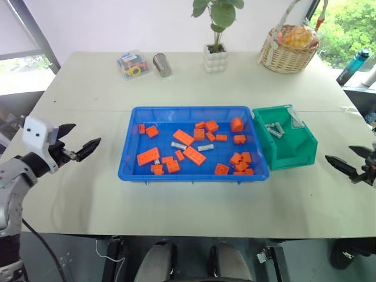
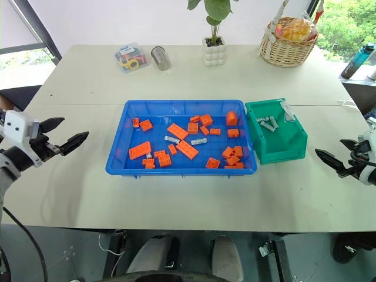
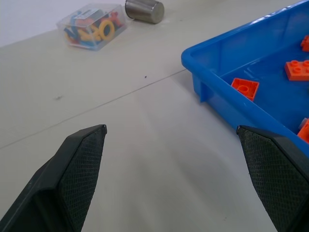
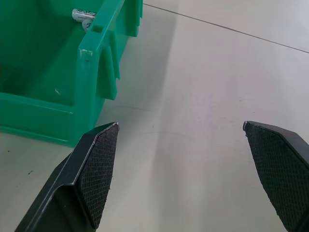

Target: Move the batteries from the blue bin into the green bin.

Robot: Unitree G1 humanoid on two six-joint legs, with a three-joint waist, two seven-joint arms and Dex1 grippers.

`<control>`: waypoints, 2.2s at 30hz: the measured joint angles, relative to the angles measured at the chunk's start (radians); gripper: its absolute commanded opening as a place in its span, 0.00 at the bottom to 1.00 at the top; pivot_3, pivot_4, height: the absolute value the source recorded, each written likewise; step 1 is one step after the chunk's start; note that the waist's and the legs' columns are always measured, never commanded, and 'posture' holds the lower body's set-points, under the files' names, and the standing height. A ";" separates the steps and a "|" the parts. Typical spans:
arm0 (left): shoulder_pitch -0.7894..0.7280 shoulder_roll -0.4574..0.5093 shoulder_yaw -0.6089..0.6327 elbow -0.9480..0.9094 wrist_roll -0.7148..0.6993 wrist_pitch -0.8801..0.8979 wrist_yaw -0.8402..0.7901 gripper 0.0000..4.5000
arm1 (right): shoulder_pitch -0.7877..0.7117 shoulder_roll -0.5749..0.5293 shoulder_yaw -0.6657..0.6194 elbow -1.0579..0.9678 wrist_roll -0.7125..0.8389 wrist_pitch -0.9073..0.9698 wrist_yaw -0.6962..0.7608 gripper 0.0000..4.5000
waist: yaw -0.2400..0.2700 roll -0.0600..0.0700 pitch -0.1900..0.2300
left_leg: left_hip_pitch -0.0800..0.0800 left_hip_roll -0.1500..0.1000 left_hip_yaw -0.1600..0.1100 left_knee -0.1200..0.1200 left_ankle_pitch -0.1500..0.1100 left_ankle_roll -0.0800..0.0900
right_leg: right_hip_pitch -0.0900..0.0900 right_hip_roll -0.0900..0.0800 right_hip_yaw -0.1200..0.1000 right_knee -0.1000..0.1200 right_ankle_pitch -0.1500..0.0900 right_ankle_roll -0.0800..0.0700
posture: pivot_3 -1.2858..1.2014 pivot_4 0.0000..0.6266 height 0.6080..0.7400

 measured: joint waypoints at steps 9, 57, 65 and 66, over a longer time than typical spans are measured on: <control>0.015 -0.004 -0.007 -0.053 -0.037 0.032 -0.039 1.00 | -0.027 -0.001 0.000 0.002 0.004 0.002 -0.004 0.95 | -0.001 0.000 0.000 | 0.000 0.000 0.000 0.000 0.000 0.000 | 0.000 0.000 0.000 0.000 0.000 0.000 | 0.52 0.24 0.98; 0.162 0.138 0.013 -0.374 -0.241 0.184 -0.283 1.00 | -1.141 0.977 1.008 0.701 -0.422 -0.209 0.250 0.95 | -0.074 0.001 0.001 | -0.002 -0.003 -0.013 -0.003 0.001 -0.002 | -0.017 0.002 -0.003 0.011 0.000 0.000 | 0.52 0.24 0.98; 0.169 0.142 0.044 -0.373 -0.245 0.181 -0.283 1.00 | -1.167 1.048 0.939 0.792 -0.448 -0.230 0.181 0.83 | -0.094 0.001 0.001 | -0.002 -0.004 -0.013 -0.003 0.001 -0.003 | -0.021 0.002 -0.003 0.021 0.000 0.000 | 0.52 0.24 0.98; 0.170 0.139 0.043 -0.371 -0.235 0.165 -0.283 1.00 | -1.166 1.050 0.934 0.796 -0.449 -0.229 0.180 0.77 | -0.094 0.001 0.001 | -0.002 -0.004 -0.013 -0.003 0.001 -0.003 | -0.021 0.002 -0.003 0.021 0.000 0.000 | 0.52 0.24 0.98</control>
